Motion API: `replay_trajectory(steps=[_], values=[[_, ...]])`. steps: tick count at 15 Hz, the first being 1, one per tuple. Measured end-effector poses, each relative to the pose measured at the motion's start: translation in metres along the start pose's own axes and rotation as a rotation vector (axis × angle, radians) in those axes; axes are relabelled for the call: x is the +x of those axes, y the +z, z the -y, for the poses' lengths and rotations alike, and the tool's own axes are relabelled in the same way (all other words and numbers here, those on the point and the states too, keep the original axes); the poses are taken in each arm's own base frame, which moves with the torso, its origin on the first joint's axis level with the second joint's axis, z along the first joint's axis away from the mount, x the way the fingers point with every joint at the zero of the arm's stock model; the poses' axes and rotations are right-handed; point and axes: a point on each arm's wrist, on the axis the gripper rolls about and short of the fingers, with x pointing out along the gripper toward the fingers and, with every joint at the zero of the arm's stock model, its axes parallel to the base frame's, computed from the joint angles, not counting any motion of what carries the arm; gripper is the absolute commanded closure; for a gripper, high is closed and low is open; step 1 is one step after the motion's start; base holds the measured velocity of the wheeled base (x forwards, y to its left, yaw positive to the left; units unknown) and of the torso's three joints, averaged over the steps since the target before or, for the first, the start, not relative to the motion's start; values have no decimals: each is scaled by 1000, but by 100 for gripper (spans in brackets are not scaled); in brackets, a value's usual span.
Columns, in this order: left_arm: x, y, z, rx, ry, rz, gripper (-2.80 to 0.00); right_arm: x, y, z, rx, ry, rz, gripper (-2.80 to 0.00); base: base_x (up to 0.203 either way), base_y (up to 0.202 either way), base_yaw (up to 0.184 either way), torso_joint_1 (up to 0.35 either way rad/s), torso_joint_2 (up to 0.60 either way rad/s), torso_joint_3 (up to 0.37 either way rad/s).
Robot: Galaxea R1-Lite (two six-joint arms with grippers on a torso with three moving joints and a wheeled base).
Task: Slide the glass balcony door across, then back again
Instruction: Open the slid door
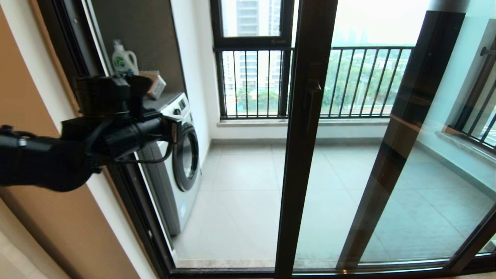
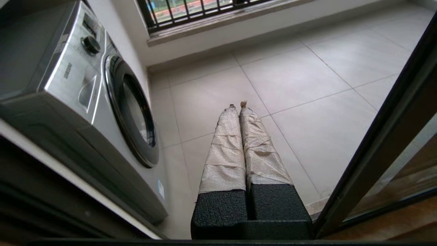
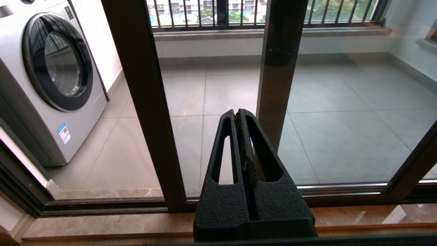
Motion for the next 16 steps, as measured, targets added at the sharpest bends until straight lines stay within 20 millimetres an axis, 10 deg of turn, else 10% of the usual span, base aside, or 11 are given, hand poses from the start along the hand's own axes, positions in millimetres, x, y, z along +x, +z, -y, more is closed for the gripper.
replay_trajectory(steps=[10, 16], values=[[-285, -21, 1, -29, 200, 180, 0, 0, 0, 0, 0, 1, 0, 0, 0, 0, 0, 0, 0, 0], [-364, -91, 28, 86, 367, 201, 0, 0, 0, 0, 0, 1, 0, 0, 0, 0, 0, 0, 0, 0]])
